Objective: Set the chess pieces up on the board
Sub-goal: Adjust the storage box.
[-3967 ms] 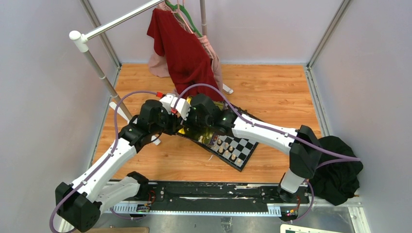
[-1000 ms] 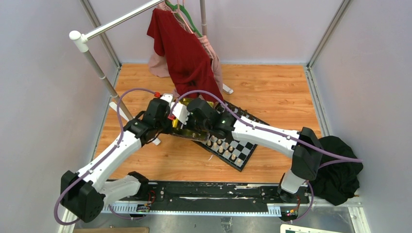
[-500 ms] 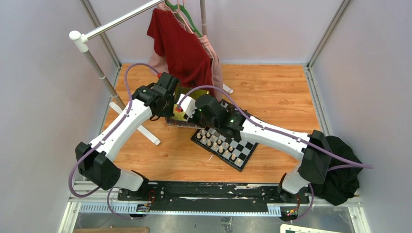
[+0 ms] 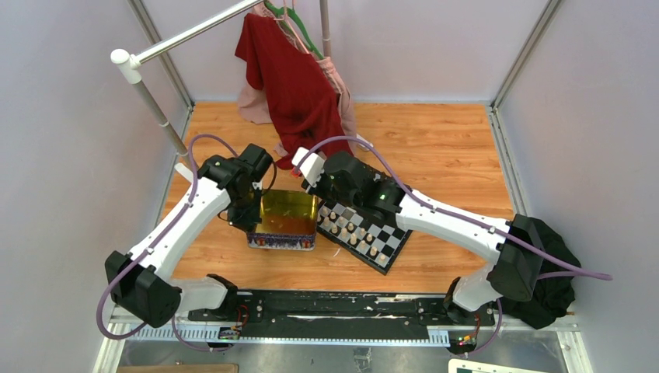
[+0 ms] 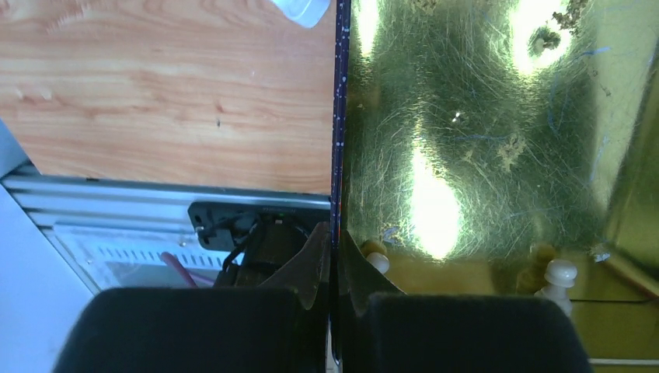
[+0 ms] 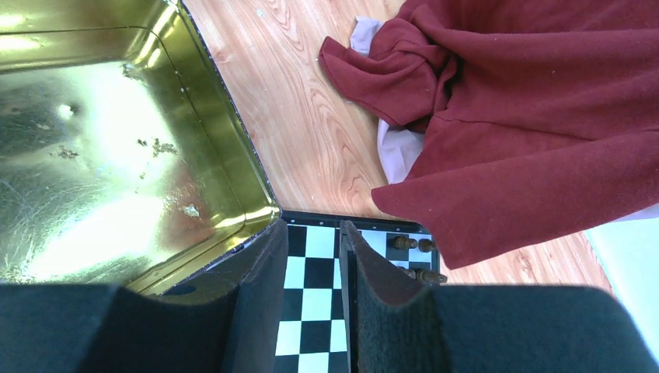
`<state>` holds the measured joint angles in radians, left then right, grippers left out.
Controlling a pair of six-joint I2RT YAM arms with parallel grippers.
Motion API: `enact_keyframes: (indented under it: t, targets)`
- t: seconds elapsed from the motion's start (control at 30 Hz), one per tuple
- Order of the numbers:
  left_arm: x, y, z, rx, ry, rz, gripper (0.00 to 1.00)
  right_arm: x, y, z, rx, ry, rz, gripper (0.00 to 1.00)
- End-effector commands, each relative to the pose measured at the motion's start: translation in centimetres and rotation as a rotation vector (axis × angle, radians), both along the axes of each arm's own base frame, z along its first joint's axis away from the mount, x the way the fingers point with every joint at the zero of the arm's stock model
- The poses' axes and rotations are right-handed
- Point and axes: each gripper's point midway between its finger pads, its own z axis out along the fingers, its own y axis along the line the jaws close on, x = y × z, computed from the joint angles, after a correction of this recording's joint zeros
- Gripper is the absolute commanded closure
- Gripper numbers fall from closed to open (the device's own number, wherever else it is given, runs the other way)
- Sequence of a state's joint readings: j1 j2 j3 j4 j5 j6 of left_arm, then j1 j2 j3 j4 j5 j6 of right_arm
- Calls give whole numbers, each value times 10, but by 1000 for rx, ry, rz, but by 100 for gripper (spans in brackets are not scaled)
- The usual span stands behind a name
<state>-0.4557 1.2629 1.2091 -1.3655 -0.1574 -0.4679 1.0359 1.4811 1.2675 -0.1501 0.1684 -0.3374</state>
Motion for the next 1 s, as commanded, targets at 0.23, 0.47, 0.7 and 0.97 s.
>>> enact_keyframes:
  t: [0.23,0.47,0.7,0.97]
  targets:
    - [-4,-3,8,-44,-28,56,100,-6,-1,12,50,12,21,65]
    - [-2,13,-7,34,-69,86,100,-13,5,2,44,52,63,64]
    - [-1,29,-15,107,-110,114,100,-12,7,1,38,54,63,63]
    - [16,50,-15,179,-290,200,100,-12,14,-8,28,76,82,62]
